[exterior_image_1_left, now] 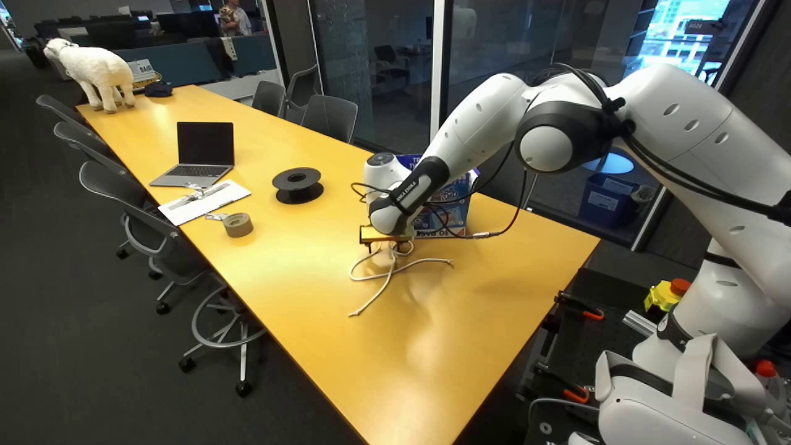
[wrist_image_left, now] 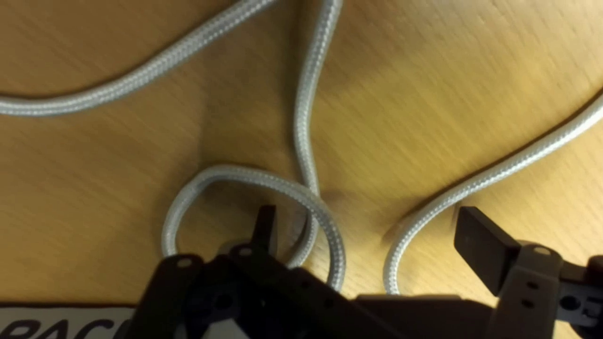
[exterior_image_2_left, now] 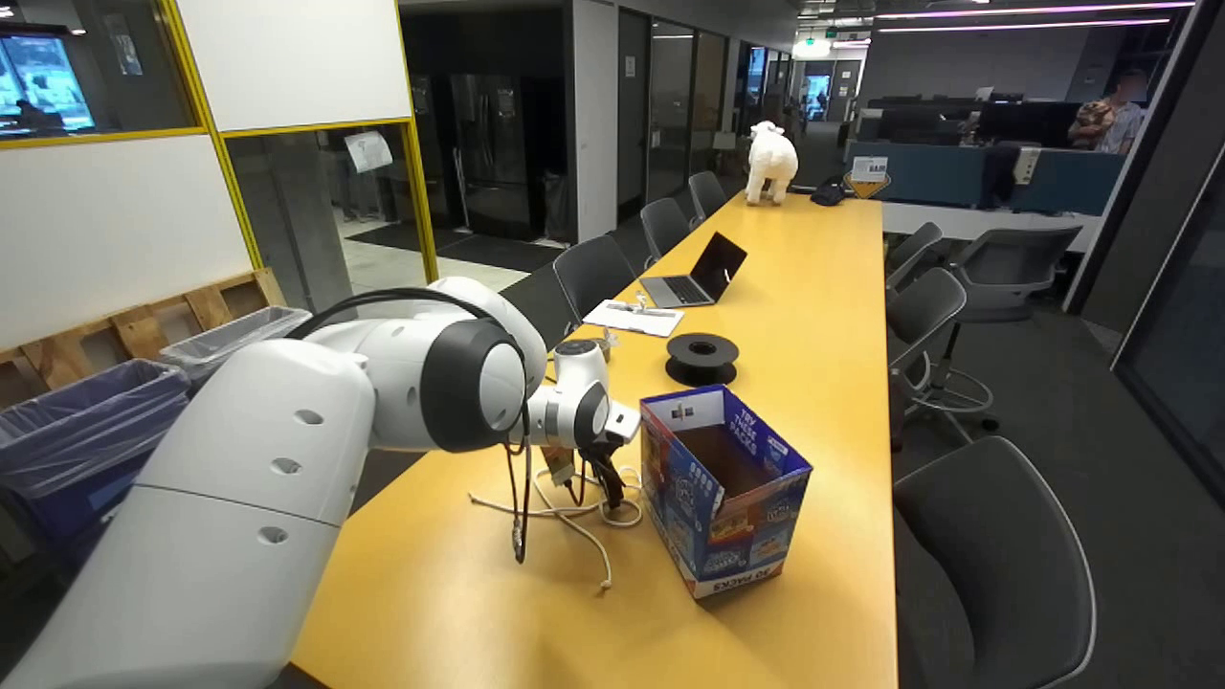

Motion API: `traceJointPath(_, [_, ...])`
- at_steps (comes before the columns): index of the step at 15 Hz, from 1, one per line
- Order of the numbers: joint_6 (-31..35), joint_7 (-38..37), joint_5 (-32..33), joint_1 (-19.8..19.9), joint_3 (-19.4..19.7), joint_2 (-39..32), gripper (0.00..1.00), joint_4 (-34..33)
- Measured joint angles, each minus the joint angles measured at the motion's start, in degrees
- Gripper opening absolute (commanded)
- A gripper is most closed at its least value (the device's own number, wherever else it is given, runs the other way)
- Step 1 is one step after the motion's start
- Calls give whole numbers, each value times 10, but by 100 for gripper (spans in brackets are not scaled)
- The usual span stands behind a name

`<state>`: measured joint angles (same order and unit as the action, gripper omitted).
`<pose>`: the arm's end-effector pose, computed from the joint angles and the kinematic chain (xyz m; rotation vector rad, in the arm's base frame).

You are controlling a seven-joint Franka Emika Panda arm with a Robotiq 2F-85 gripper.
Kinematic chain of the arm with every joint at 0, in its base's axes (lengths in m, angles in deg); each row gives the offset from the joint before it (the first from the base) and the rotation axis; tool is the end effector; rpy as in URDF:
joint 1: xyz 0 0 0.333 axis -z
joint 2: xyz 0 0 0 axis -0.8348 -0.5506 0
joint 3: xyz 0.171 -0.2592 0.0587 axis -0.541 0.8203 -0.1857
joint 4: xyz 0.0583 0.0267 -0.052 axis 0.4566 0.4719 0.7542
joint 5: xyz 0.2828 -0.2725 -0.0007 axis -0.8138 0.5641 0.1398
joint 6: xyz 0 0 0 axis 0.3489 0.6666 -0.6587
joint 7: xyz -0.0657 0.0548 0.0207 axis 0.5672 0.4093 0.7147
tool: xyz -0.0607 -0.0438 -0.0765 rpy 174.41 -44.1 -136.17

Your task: Pick up the ropes from the table and put them in the box

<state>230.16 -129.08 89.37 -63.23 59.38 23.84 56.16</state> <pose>0.7185 -0.0120 0.1127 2.7720 -1.3093 0.2806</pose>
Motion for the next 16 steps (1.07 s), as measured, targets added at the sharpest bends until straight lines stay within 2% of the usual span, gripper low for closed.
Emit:
traceJointPath(7, [-32, 6, -2, 5, -2, 1, 13, -18])
traceJointPath(11, [-55, 21, -6, 14, -9, 1, 4, -27])
traceJointPath(12, [-57, 25, -9, 17, -11, 1, 7, -28])
traceJointPath(16, [-41, 43, -44, 33, -30, 1, 7, -29])
